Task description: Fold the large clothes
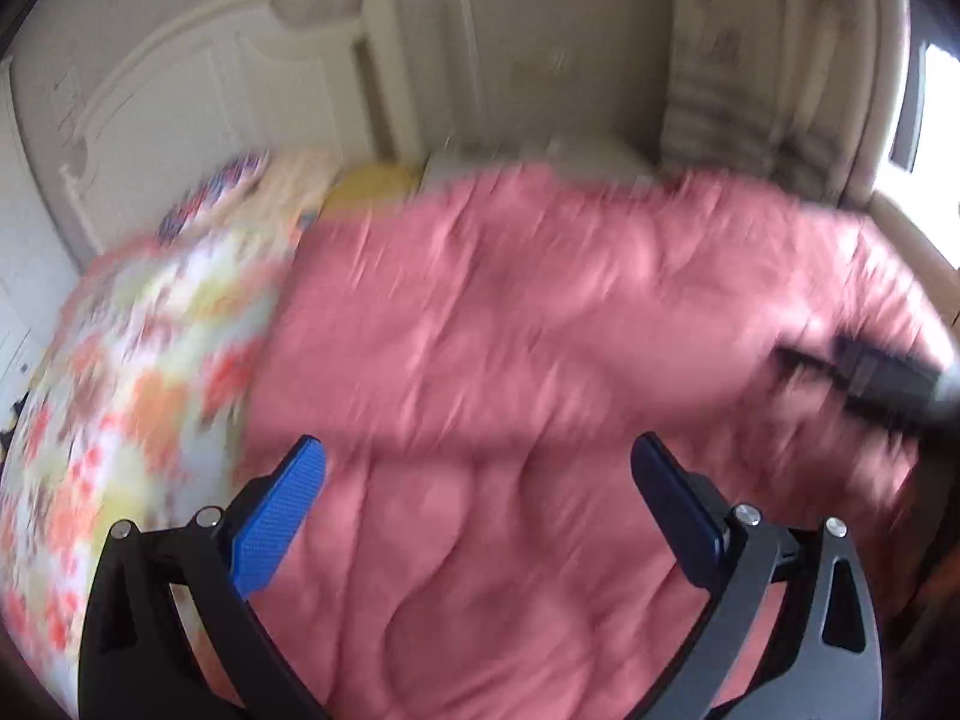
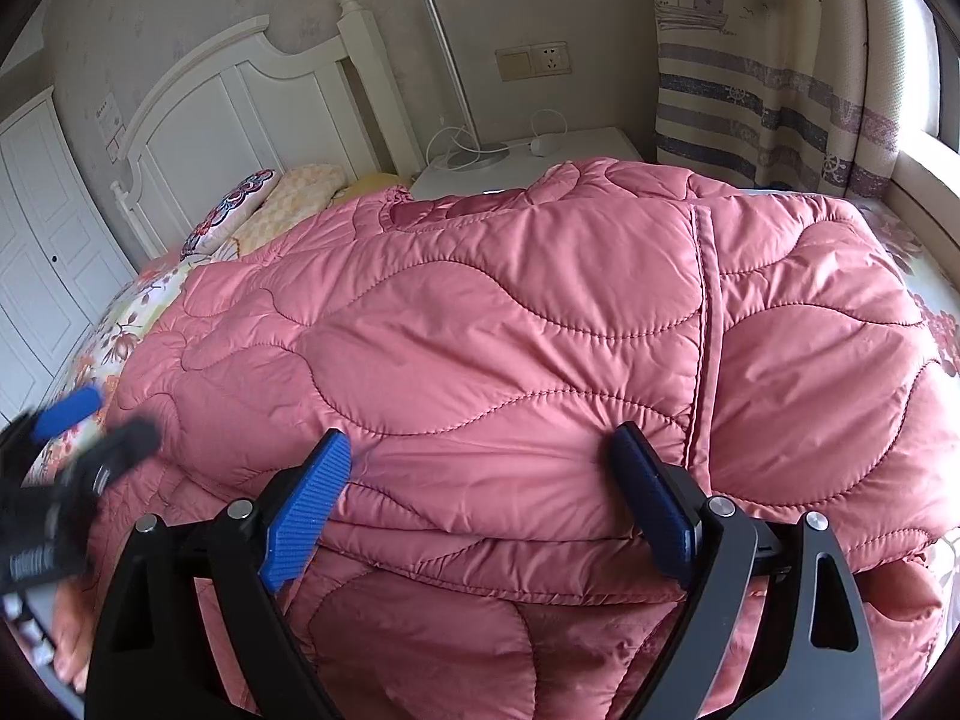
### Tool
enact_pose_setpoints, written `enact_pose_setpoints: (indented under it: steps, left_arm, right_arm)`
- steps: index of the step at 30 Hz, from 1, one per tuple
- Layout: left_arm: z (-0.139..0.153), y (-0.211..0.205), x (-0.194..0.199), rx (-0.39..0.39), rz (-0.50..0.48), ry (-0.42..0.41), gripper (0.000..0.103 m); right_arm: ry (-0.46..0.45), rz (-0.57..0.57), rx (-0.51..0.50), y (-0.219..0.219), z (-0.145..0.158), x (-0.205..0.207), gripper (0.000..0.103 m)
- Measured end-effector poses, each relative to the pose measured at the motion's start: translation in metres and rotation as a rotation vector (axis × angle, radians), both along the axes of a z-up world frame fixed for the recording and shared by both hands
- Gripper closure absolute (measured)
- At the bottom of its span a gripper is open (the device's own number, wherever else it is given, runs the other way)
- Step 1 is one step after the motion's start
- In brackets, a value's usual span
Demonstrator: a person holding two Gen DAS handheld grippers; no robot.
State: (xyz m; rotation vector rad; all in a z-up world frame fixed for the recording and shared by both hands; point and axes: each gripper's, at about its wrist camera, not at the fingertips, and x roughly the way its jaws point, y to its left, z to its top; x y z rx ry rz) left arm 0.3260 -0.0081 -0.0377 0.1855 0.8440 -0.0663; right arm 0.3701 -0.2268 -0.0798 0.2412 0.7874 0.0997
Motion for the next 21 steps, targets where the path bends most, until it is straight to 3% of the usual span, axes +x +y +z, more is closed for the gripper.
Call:
enact_pose_setpoints:
  steps: [2,4,6,10,13,15,17,19,21]
  left_arm:
    - [-0.028,0.015,0.0,0.022,0.024,0.106,0.002]
    - [-0.033,0.032,-0.006,-0.067,0.014,0.081,0.002]
    - [-0.027,0.043,-0.01,-0.089,0.029,0.116,0.002]
    - [0.005,0.064,-0.048,-0.141,0.027,0.009,0.002]
    - [0.004,0.072,-0.066,-0.072,0.03,-0.037,0.002]
    - [-0.009,0.069,-0.065,-0.027,0.04,-0.008,0.002]
    - [-0.03,0.076,-0.057,-0.061,0.042,0.072,0.002]
    - [-0.029,0.084,-0.052,-0.117,0.059,0.081,0.002]
    - [-0.029,0.082,-0.052,-0.106,0.062,0.085,0.002]
  right_arm:
    - [0.004,0.0,-0.007,0.001,0.0,0.001,0.018]
    - [0.011,0.0,-0.024,0.003,-0.001,0.002,0.017]
    - [0.018,-0.005,-0.067,0.01,0.0,0.002,0.017]
    - [0.064,-0.021,-0.12,0.016,0.014,-0.017,0.017]
    - [0.017,0.042,-0.097,0.024,0.032,-0.056,0.017]
    - [0.0,0.069,-0.204,0.036,0.034,-0.078,0.017]
    - [0.025,0.099,-0.292,0.045,0.023,-0.088,0.017]
    - [0.117,0.132,-0.37,0.052,-0.005,-0.087,0.017]
    - [0.101,0.118,-0.305,0.043,-0.013,-0.089,0.017]
